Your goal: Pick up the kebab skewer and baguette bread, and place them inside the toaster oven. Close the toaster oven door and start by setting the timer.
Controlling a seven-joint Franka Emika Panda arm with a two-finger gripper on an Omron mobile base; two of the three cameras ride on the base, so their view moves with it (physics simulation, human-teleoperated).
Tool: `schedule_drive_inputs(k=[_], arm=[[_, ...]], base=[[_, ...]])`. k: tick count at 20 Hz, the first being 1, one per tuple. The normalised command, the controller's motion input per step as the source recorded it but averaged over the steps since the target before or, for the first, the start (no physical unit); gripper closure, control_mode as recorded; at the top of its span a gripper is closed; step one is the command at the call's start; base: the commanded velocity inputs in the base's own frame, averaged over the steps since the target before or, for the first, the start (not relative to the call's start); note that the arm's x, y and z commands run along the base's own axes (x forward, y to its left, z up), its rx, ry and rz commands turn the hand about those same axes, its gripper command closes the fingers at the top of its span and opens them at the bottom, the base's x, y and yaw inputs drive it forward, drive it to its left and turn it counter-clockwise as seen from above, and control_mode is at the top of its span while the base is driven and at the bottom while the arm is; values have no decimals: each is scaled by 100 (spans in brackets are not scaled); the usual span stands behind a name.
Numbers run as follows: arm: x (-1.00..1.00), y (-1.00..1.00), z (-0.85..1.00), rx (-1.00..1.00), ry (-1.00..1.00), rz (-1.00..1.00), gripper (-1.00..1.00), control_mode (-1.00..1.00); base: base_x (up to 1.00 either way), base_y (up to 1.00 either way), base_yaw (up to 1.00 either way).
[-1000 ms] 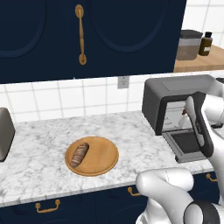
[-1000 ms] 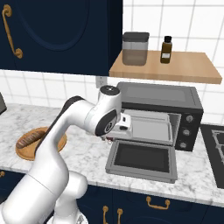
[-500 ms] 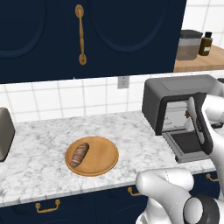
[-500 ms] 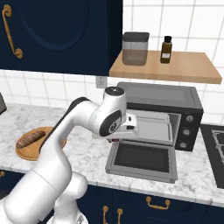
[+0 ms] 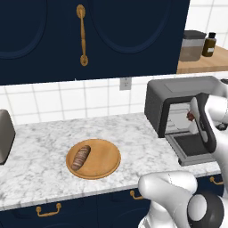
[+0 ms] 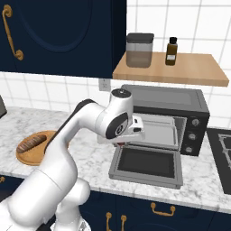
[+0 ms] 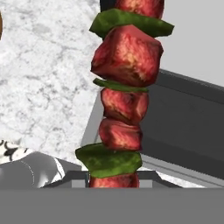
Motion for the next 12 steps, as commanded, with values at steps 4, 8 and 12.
schedule_drive_inputs(k=[4, 8, 12], arm=[[21, 0, -1, -3, 13, 0, 100, -100], [23, -5, -1, 0, 7, 0, 100, -100], [30, -15, -5, 0, 0, 0, 100, -100]], base=[[0, 0, 0], [0, 0, 0], [0, 0, 0]])
